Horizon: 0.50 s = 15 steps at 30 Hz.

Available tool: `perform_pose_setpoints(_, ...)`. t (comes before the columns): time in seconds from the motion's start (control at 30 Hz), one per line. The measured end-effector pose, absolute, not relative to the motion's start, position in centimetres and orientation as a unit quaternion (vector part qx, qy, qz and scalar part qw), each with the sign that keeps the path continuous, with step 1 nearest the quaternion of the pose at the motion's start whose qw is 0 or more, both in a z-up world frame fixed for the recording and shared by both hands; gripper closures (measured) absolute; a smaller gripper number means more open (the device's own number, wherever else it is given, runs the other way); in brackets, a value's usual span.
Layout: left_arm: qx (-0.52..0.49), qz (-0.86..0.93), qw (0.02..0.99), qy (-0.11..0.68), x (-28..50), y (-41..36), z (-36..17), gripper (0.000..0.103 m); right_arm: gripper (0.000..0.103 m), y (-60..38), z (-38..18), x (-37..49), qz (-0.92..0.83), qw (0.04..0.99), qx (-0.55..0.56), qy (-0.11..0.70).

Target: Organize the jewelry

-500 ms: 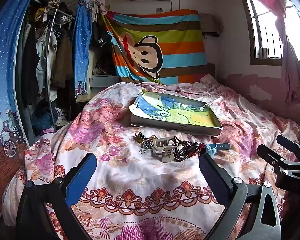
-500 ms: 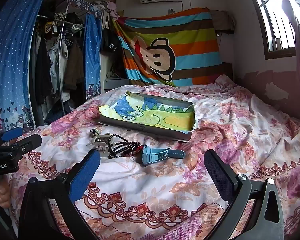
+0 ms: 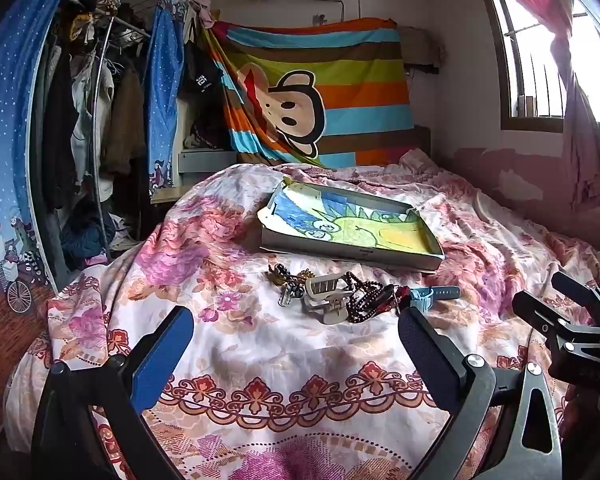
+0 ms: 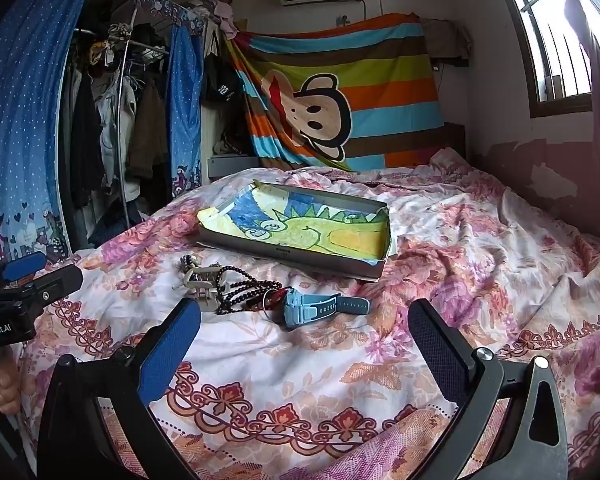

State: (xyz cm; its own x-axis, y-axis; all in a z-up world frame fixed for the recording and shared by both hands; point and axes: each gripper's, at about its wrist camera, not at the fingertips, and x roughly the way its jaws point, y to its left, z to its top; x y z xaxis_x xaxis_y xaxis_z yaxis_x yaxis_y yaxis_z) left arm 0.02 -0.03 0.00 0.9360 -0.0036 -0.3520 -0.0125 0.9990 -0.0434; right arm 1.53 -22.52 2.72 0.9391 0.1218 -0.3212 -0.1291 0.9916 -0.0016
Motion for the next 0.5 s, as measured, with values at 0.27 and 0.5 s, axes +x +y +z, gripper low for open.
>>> perform_pose_setpoints(0.27, -0.024, 0.003, 0.984, 0.178, 0.09, 0.04, 0.01, 0.000, 0.001, -22.53, 2.70, 1.55, 0.064, 0.984, -0.011, 0.164)
perform_pose_setpoints(0.5, -0.024, 0.003, 0.984, 0.178, 0.06, 0.04, 0.00, 0.000, 0.001, -22.54, 2.67, 1.56, 0.064, 0.984, -0.011, 0.164)
